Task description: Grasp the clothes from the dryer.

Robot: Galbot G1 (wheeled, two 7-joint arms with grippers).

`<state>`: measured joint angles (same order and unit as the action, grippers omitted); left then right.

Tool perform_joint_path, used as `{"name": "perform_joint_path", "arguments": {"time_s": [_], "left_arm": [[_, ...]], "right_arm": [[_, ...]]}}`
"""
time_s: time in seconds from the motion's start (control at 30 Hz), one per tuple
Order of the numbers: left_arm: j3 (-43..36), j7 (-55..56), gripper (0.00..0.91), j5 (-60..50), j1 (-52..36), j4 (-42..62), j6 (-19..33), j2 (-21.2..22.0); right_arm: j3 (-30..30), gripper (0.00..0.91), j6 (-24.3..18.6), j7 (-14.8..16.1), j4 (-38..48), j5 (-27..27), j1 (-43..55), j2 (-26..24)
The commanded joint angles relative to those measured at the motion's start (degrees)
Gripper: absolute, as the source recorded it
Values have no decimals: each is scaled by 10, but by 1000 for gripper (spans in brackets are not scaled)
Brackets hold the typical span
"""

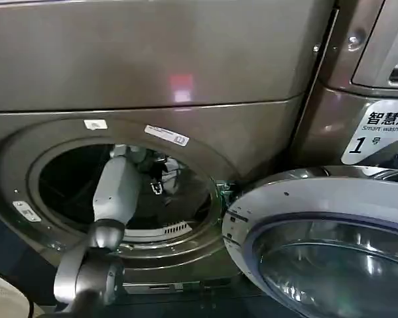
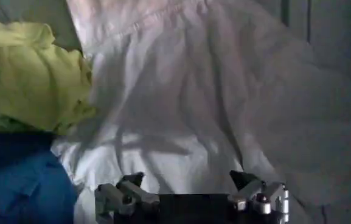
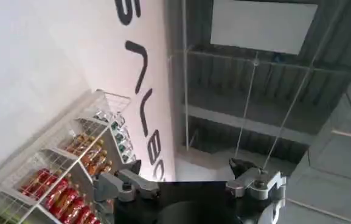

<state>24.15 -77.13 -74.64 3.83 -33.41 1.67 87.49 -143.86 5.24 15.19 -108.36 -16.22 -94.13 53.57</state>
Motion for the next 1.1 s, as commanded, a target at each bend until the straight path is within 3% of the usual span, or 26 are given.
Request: {"name": "perform_joint_path", "arguments": {"time_s": [0.03,0.87,0.93,0.97,1.1], "left_arm": [[-19,3,907,24,-21,56,-4,-8],[-106,22,907,140,-47,118,-21,-30],[-107,21,842,139,-48,121,-23,-31],[-107,21,648,140,-49,121,-24,-32],[-107,17,466,145,-53,123,-27,-35]], "right_arm": [[2,907,1,1,-5,-3,2,0],[-6,907,2,7,-14,-16,-6,1],[-6,907,2,7,-13,-16,-6,0],[-6,907,2,7,-14,-16,-6,1],[-2,907,2,7,-17,-16,-4,0]]}}
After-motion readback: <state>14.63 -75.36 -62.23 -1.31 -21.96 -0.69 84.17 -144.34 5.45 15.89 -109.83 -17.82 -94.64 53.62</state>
